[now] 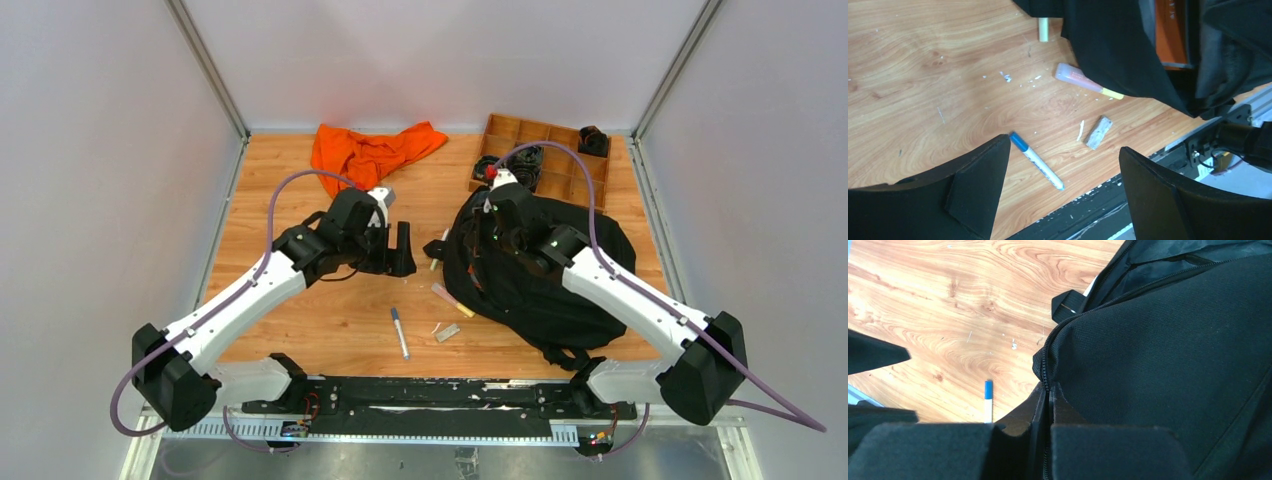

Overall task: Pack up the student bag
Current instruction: Zip the student bag at the center of the board.

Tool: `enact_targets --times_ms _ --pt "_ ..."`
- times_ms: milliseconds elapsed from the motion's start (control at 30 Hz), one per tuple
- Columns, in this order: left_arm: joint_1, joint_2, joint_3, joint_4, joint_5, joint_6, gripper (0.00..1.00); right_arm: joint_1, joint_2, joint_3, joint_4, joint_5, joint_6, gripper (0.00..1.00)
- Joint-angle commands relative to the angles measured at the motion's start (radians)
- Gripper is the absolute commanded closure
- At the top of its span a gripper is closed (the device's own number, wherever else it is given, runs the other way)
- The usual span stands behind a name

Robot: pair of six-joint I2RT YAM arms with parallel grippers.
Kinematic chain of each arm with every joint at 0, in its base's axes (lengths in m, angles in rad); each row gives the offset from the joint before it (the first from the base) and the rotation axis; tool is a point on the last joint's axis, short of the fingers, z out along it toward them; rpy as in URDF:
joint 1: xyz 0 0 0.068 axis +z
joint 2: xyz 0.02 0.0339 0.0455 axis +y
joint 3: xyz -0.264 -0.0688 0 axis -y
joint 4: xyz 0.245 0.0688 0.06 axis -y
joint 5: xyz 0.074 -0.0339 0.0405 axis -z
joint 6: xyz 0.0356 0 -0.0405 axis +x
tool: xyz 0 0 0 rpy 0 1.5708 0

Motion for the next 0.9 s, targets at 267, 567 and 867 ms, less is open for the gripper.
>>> enact_targets --times_ms 267,567,867 --pt "0.006 0.061 -0.153 0.146 0.009 -0.013 0.15 0.004 0.002 -0.007 0.048 0.031 -0.044 0.94" --pt "0.008 0.046 -0.133 0.099 -0.031 0.005 0.14 -0.013 0.079 0.090 0.009 0.001 -0.118 0.55" --pt "-0.112 -0.065 -0.064 0.099 -0.220 0.055 0.14 -0.034 -0.184 0.042 -0.208 0.244 -0.133 0.30"
